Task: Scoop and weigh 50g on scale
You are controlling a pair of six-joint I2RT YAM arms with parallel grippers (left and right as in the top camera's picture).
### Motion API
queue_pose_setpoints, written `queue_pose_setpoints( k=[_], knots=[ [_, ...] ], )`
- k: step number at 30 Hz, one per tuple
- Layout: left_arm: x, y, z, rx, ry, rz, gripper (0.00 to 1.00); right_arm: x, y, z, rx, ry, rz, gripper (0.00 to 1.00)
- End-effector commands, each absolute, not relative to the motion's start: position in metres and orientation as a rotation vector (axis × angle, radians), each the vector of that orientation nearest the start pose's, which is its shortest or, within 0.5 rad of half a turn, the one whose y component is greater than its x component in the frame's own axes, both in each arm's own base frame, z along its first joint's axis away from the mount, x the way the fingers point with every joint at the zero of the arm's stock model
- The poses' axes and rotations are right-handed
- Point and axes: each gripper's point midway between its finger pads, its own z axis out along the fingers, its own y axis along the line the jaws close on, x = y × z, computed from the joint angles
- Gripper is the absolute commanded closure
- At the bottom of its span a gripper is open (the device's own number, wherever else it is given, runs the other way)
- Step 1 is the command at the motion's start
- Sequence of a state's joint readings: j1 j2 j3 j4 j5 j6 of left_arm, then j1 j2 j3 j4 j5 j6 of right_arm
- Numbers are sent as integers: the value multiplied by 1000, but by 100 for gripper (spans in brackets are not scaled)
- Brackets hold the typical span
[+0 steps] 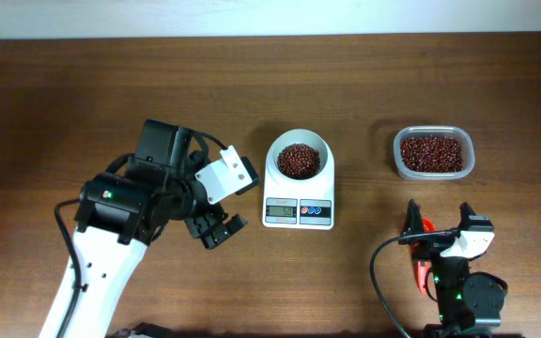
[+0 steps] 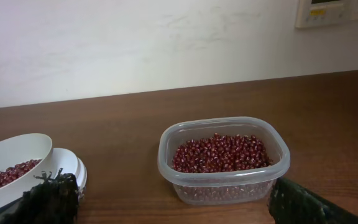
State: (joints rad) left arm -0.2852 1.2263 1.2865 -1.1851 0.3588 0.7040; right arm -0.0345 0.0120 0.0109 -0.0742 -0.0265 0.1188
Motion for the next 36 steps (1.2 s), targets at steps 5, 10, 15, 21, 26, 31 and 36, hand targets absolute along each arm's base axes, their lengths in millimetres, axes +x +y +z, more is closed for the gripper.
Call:
queue_pose_setpoints(
  k=[5, 10, 15, 21, 26, 31, 36],
  knots=[
    [244, -138, 228, 1356, 2222, -350, 1, 246, -4, 156, 101, 1645, 73, 1],
    [244, -138, 228, 1356, 2222, -350, 1, 246, -4, 156, 100, 1645, 74, 1],
    [245, -138, 228, 1356, 2222, -350, 1, 246, -4, 156, 100, 1646, 74, 1],
    [244, -138, 228, 1356, 2222, -350, 1, 246, -4, 156, 100, 1645, 74, 1],
    [244, -138, 228, 1356, 2222, -350, 1, 246, -4, 156, 100, 1645, 74, 1],
    [233, -135, 223, 1369, 2270, -379, 1, 246, -4, 156, 100, 1645, 74, 1],
    [234, -134, 223, 1367, 2269, -367, 1, 246, -4, 156, 100, 1645, 74, 1]
  ],
)
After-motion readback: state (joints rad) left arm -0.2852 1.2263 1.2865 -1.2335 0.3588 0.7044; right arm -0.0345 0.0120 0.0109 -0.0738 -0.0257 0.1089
